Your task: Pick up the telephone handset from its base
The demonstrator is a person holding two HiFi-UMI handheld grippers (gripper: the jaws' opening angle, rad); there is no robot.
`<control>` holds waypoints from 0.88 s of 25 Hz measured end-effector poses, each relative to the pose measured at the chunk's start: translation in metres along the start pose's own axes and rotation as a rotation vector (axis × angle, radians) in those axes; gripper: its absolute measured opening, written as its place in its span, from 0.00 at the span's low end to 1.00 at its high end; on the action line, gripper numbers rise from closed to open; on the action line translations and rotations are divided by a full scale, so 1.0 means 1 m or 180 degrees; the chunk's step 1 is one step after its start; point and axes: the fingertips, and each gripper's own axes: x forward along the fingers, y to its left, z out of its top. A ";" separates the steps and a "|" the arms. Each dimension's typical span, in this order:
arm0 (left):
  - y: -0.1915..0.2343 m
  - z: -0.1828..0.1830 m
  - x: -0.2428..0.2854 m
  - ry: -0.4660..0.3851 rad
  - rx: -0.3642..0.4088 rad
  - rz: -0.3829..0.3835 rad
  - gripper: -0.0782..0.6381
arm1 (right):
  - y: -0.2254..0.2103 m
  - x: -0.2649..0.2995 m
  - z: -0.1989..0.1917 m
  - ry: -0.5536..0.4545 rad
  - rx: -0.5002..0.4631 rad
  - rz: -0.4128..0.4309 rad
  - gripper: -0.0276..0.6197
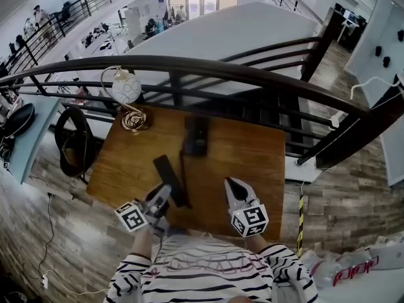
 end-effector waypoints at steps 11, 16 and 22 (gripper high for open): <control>-0.021 -0.019 -0.022 -0.0159 0.0009 0.0035 0.20 | 0.008 -0.019 0.002 -0.0062 0.0014 0.0100 0.04; -0.029 -0.022 -0.028 -0.0203 0.0015 0.0048 0.20 | 0.015 -0.024 0.004 -0.0077 0.0061 0.0198 0.04; -0.034 -0.029 -0.037 -0.0263 -0.0014 0.0074 0.20 | 0.022 -0.031 0.005 -0.0063 0.0074 0.0219 0.04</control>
